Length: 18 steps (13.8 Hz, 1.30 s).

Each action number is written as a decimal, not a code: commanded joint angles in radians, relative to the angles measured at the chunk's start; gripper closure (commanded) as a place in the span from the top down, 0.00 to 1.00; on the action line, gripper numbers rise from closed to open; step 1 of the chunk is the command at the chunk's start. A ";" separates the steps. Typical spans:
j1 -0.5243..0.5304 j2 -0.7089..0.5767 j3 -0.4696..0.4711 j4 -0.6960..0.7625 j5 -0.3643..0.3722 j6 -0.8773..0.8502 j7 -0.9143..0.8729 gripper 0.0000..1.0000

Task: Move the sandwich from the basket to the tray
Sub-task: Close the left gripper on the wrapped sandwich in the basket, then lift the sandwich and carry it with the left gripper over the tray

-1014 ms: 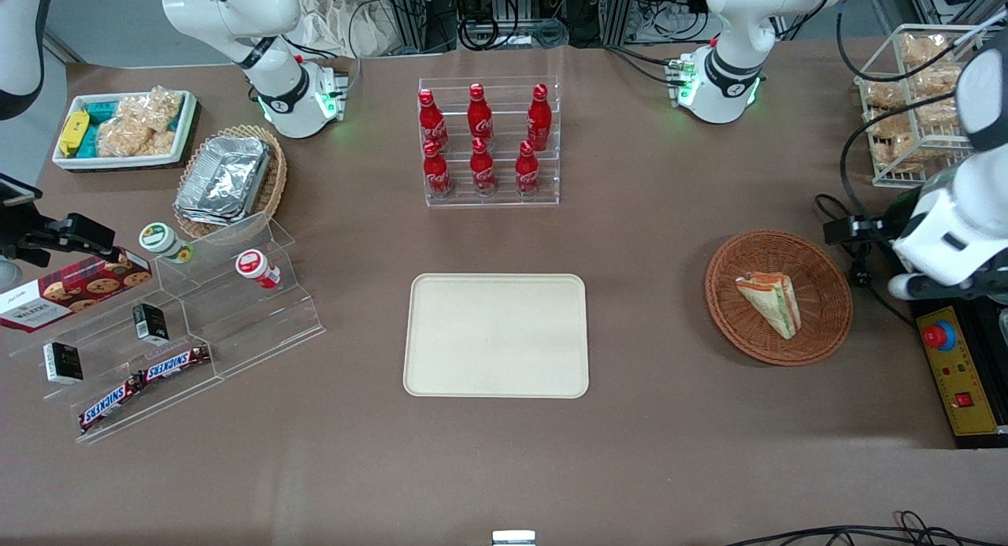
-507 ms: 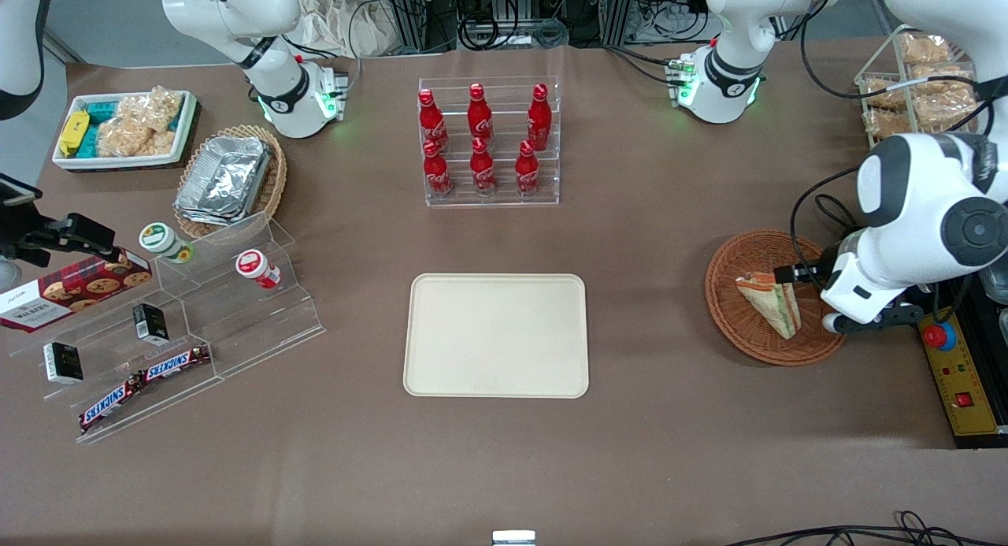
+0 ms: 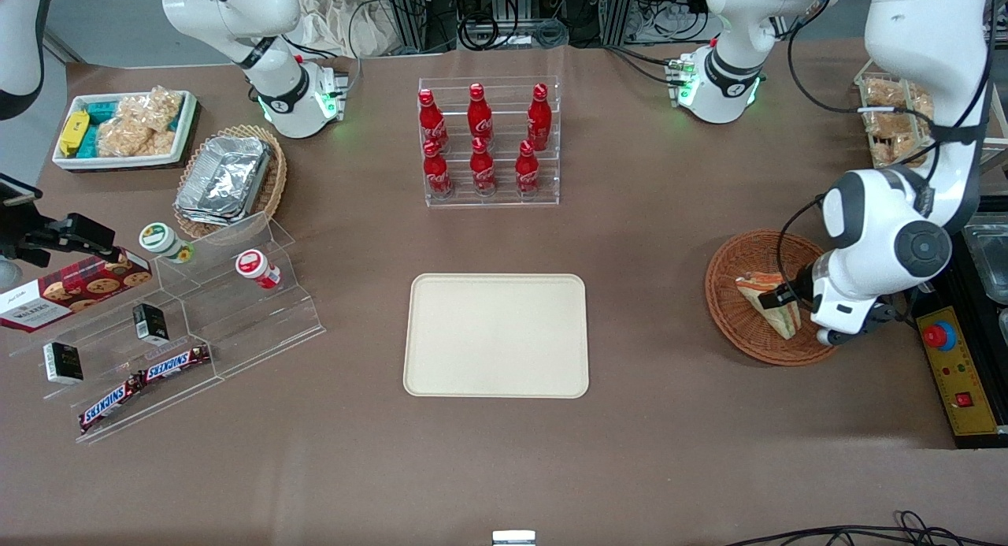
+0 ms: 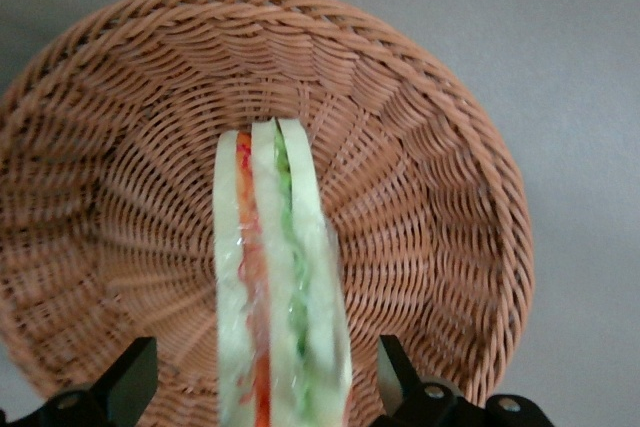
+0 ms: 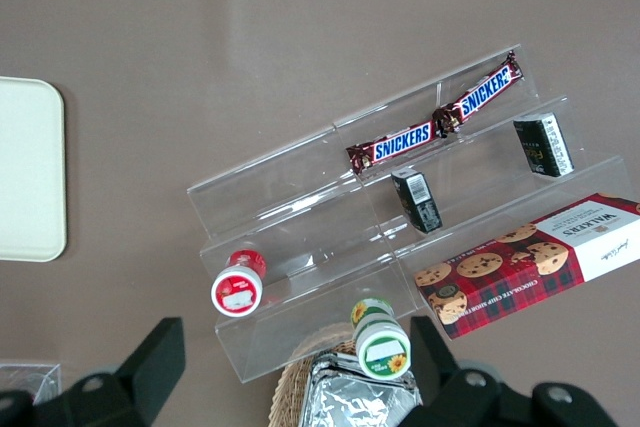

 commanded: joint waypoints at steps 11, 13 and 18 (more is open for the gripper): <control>-0.013 -0.040 -0.021 0.232 -0.009 -0.358 -0.047 0.00; -0.012 -0.050 -0.057 0.390 -0.017 -0.572 -0.037 0.00; -0.013 -0.056 -0.175 0.644 -0.032 -0.786 -0.033 0.00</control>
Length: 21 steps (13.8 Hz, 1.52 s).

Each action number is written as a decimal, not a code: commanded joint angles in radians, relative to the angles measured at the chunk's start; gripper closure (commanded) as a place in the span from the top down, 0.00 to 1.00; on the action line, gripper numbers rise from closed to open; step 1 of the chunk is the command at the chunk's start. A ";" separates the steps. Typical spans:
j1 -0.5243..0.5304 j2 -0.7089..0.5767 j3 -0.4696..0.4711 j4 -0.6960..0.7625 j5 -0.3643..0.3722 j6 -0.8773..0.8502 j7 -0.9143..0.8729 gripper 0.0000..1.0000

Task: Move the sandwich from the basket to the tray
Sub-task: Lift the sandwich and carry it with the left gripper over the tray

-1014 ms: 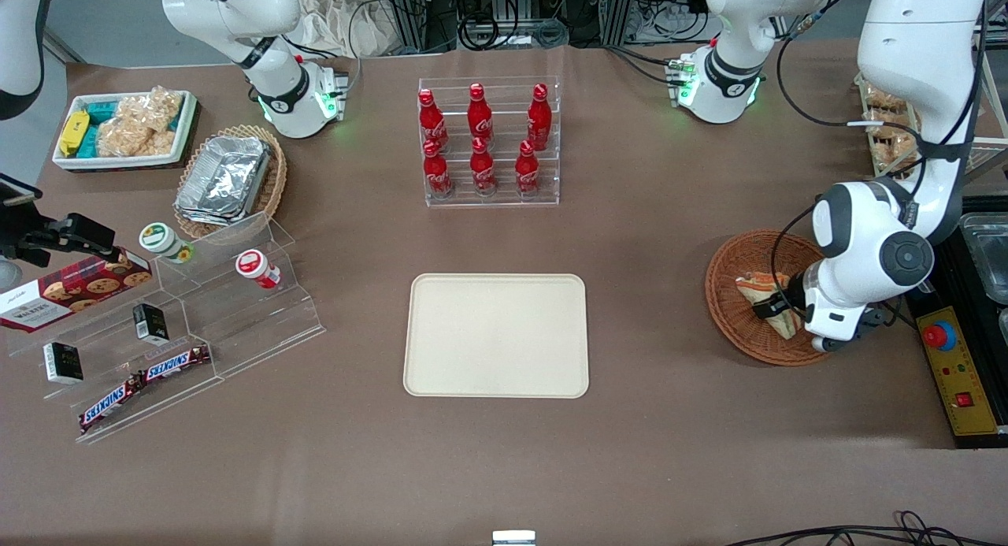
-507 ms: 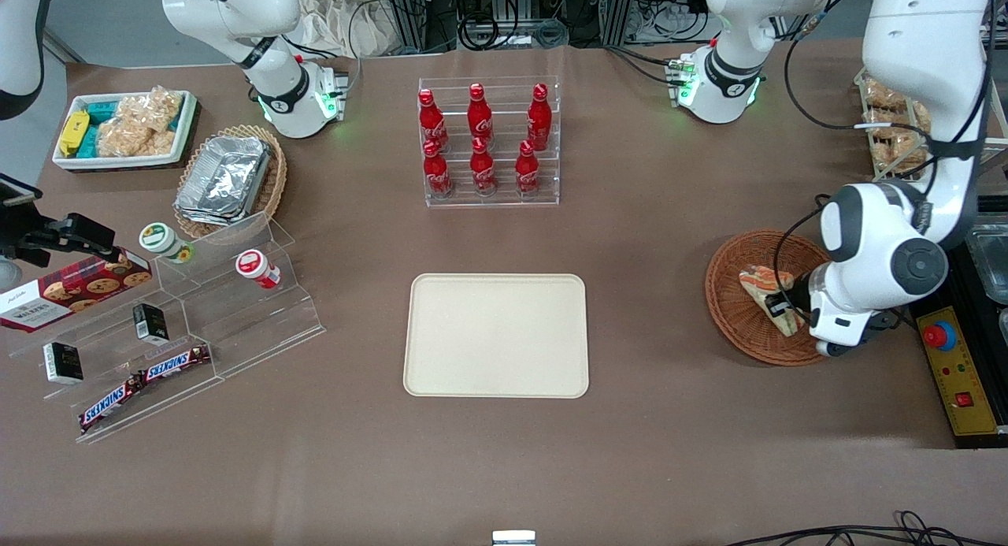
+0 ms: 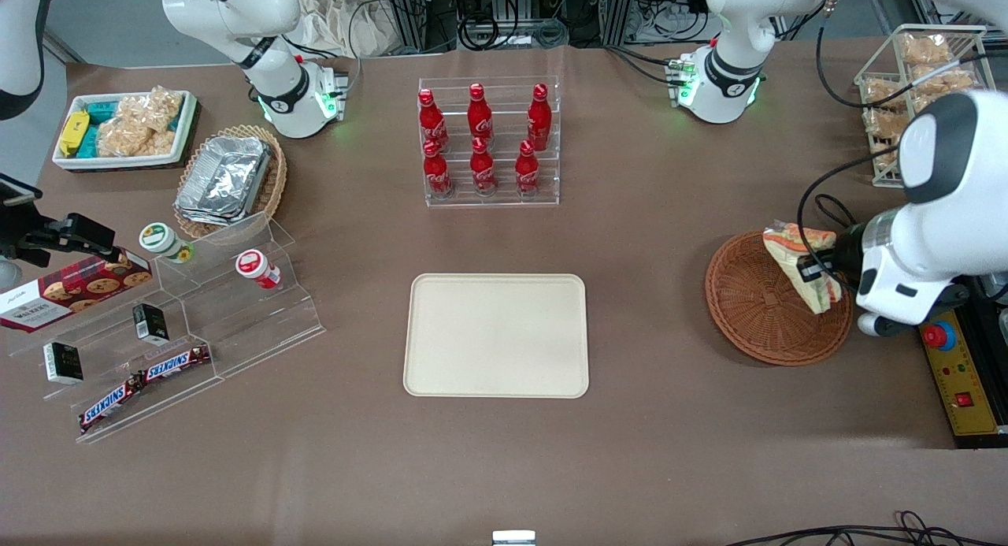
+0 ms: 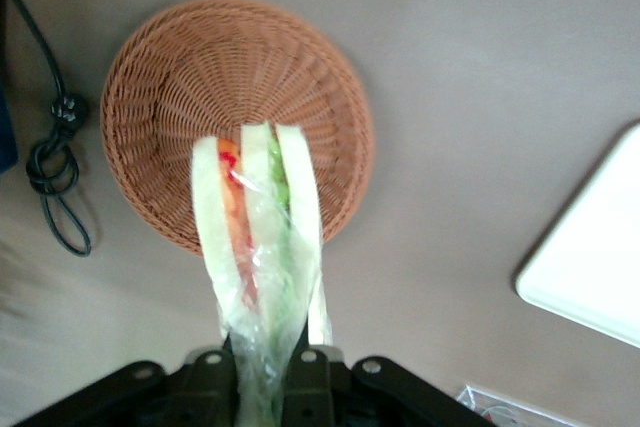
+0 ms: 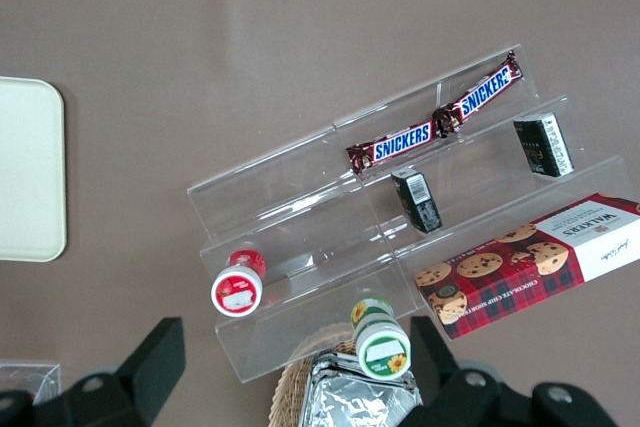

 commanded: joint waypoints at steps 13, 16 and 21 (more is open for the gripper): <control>-0.291 0.378 -0.208 -0.018 0.123 0.536 -0.012 0.00; -0.311 0.442 -0.196 -0.018 0.123 0.643 -0.012 0.00; -0.369 0.498 -0.124 -0.021 0.121 0.776 -0.013 0.22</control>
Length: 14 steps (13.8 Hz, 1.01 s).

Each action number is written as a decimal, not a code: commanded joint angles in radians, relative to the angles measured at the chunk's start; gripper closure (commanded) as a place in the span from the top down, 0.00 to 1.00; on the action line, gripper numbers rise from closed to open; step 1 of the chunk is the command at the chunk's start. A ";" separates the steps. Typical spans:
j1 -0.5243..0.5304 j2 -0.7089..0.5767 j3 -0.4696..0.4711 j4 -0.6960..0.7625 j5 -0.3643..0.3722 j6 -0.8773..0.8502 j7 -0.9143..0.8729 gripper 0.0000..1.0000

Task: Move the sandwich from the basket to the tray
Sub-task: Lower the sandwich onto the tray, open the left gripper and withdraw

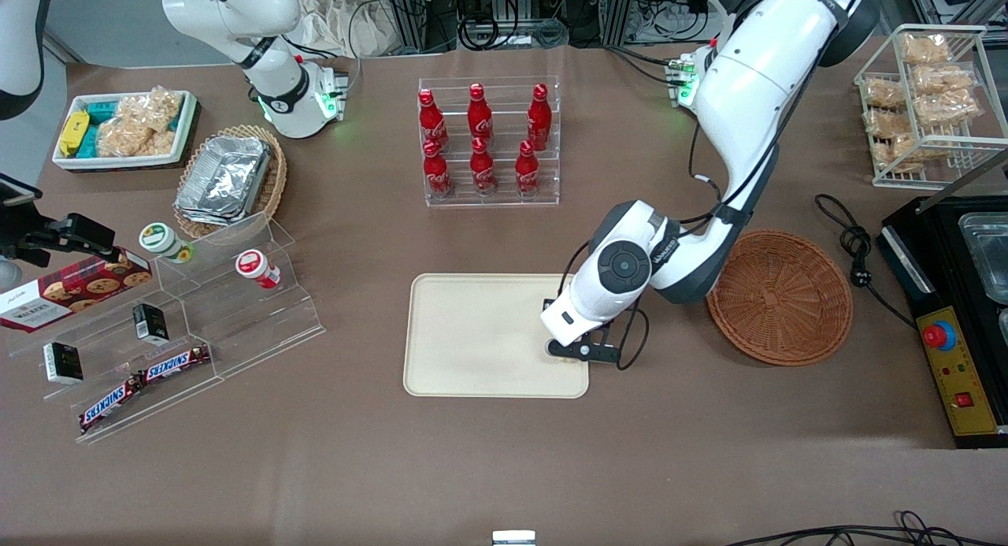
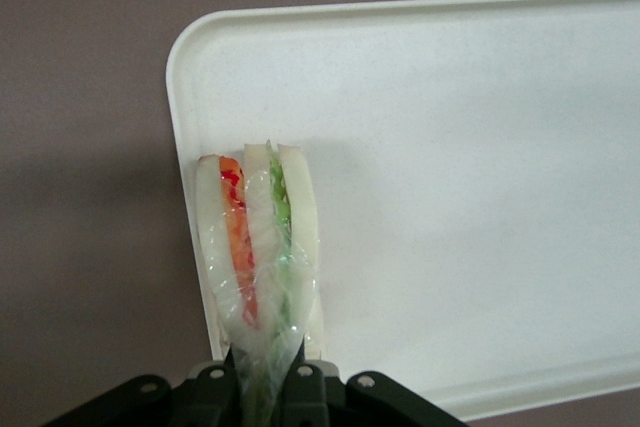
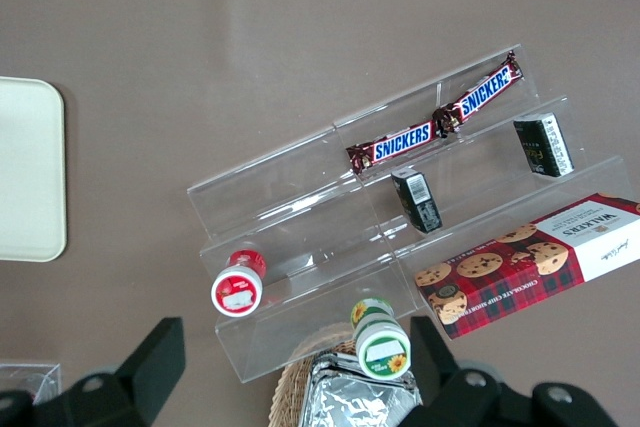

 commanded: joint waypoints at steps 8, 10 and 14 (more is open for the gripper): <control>-0.007 -0.118 0.027 0.075 0.006 -0.266 -0.096 1.00; 0.041 -0.203 0.027 0.075 0.009 -0.337 -0.087 0.99; 0.202 -0.374 0.024 0.061 -0.014 -0.464 0.114 0.99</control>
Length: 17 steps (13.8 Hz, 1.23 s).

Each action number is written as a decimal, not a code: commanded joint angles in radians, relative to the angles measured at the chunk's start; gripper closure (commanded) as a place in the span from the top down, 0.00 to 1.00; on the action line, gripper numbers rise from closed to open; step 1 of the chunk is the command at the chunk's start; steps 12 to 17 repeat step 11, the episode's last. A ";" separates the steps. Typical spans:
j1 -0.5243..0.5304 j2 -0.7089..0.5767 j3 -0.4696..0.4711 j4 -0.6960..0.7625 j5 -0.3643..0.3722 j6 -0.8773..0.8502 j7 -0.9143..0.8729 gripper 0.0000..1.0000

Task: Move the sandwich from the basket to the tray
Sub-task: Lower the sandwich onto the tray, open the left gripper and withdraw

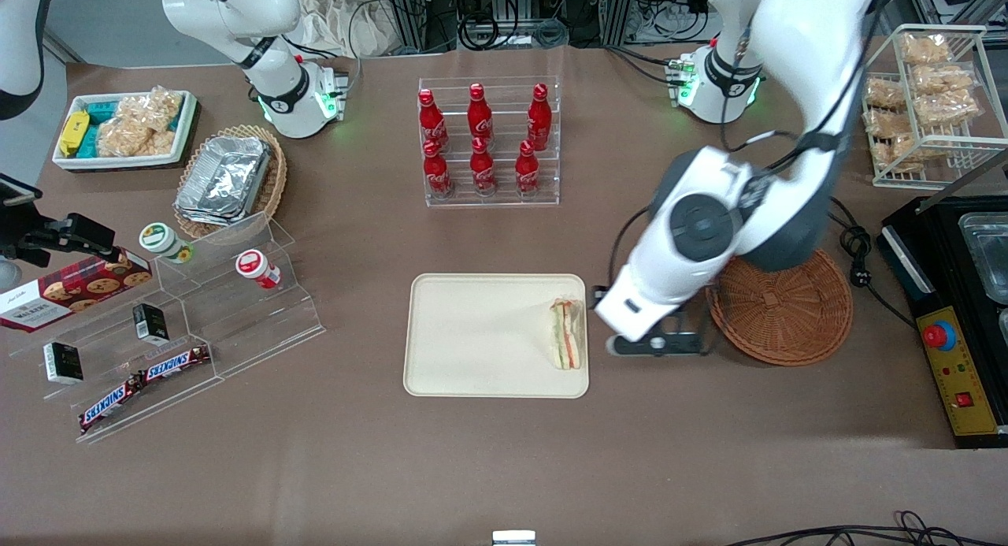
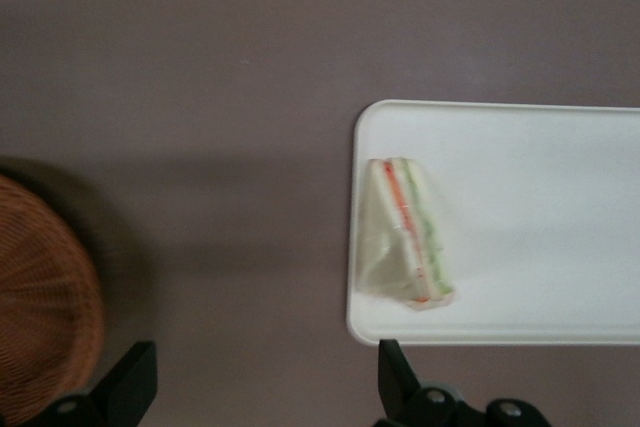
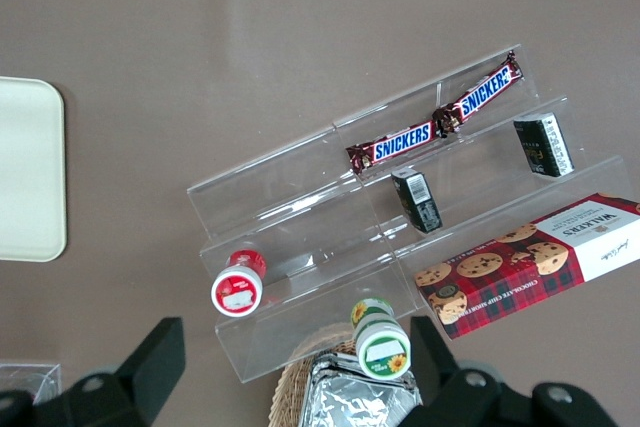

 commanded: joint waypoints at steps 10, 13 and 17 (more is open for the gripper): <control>0.334 -0.319 -0.004 -0.074 -0.009 -0.266 0.352 1.00; 0.337 -0.319 -0.004 -0.075 -0.014 -0.266 0.354 1.00; 0.337 -0.319 -0.004 -0.075 -0.014 -0.266 0.354 1.00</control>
